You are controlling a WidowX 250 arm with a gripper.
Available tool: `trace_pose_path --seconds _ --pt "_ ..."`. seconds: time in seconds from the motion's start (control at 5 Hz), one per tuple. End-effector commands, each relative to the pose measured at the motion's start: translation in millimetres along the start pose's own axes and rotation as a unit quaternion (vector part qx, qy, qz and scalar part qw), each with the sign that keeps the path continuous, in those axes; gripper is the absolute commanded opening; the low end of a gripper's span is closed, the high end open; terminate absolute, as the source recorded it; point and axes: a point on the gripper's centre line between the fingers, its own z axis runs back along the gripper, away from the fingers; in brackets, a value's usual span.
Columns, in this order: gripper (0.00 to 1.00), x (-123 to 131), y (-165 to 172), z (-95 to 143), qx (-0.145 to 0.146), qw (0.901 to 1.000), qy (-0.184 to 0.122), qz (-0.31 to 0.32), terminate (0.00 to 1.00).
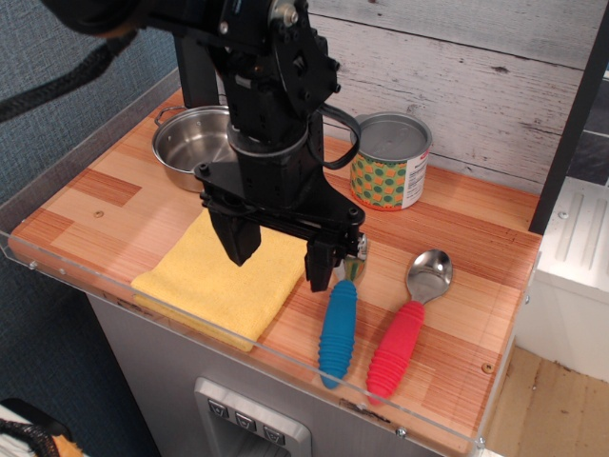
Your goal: Put the pot on top of the cloth.
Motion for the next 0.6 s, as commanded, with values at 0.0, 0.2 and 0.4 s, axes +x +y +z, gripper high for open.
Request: trace_pose_path --seconds 0.0,0.2,0.4 --pt "1.00 0 0 0 0.000 1.0000 0.000 0.000 0.00" --pt "1.00 4 20 -2 0.007 0.9984 0.006 0.055 0.00" --pt "1.00 10 43 -1 0.005 0.9943 0.013 0.105 0.00"
